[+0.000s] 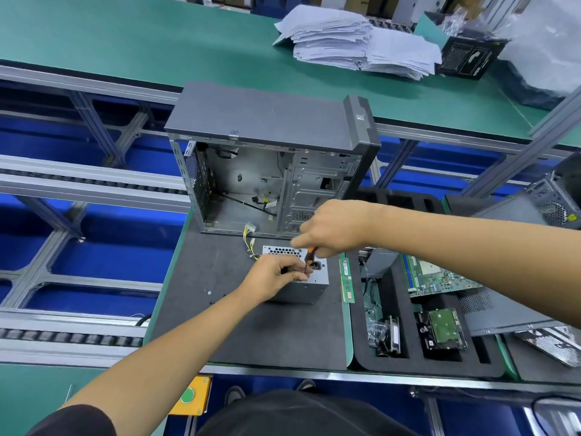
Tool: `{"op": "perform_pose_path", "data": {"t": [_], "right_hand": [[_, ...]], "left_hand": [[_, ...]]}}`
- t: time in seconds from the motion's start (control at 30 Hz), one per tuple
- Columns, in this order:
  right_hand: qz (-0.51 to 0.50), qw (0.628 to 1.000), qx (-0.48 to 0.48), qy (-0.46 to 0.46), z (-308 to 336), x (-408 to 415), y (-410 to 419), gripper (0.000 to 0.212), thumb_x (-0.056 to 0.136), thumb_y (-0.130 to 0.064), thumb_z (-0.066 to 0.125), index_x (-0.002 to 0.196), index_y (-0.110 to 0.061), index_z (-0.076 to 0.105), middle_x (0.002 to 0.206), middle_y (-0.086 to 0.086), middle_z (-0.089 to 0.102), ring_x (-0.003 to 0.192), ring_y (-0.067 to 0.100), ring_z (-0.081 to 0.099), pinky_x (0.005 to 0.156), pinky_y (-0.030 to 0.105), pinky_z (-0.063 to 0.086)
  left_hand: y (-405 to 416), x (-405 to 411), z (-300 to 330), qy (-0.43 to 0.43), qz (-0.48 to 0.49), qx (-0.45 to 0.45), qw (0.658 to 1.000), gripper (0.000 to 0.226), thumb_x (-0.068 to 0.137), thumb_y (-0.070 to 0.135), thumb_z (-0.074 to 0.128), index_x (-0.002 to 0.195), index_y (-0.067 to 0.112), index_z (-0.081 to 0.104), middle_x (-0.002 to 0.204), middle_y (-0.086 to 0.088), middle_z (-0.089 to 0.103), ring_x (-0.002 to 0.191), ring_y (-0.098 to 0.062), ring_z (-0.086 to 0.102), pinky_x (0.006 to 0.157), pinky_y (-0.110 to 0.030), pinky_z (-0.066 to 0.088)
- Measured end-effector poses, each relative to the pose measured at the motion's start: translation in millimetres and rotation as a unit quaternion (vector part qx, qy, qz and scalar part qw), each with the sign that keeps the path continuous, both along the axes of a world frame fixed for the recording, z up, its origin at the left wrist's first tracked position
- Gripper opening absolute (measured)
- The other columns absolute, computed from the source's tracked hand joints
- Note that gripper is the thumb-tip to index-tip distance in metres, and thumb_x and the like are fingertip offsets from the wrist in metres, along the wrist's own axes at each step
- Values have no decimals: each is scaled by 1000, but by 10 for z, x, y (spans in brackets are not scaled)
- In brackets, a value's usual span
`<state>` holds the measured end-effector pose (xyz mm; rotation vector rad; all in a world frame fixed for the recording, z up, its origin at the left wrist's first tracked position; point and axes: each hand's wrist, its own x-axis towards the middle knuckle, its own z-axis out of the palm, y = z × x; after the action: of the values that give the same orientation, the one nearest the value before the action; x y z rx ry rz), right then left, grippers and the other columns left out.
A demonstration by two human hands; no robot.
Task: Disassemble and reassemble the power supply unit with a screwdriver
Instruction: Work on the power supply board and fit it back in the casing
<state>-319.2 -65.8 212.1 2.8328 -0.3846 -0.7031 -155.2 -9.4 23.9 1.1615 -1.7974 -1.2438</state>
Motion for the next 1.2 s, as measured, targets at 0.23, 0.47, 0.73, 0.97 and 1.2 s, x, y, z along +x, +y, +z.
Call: {"op": "perform_pose_path", "data": {"t": [0.23, 0.47, 0.73, 0.97, 1.2], "right_hand": [[-125, 989, -58, -45, -167, -51, 109, 35, 89, -51, 42, 107, -21, 40, 70, -4, 47, 47, 19, 32, 44, 29, 20], [28, 999, -26, 14, -42, 16, -3, 17, 99, -17, 46, 115, -23, 40, 82, 4, 56, 55, 25, 44, 46, 33, 31], [-118, 990, -72, 7, -156, -58, 26, 40, 94, -38, 48, 124, -19, 28, 70, 1, 45, 48, 18, 31, 44, 32, 19], [-35, 997, -55, 34, -125, 7, -1, 17, 99, -31, 45, 114, -24, 44, 80, -2, 47, 52, 21, 36, 47, 32, 20], [-68, 989, -128, 34, -193, -77, 76, 33, 94, -42, 40, 114, -16, 46, 58, -4, 38, 44, 17, 29, 44, 31, 17]], "left_hand": [[-2, 10, -13, 15, -5, 4, 1000, 30, 88, 10, 76, 90, 40, 75, 96, 13, 78, 99, -6, 73, 96, -34, 57], [-14, 29, -67, 7, -7, -4, 1000, 18, 88, 6, 76, 93, 24, 78, 99, 17, 77, 101, -1, 71, 94, -20, 54], [-9, 59, -56, 28, -22, 21, 999, 22, 92, 9, 72, 105, 26, 75, 100, 10, 79, 97, -8, 74, 91, -22, 56], [-39, 97, -59, 1, -52, -1, 999, 18, 93, 6, 71, 110, 11, 75, 103, 5, 78, 99, -7, 73, 94, -26, 57], [-177, 927, 1, -172, 115, -110, 972, 15, 87, 38, 76, 100, 30, 75, 100, 19, 68, 110, -15, 48, 94, -35, 31]]}}
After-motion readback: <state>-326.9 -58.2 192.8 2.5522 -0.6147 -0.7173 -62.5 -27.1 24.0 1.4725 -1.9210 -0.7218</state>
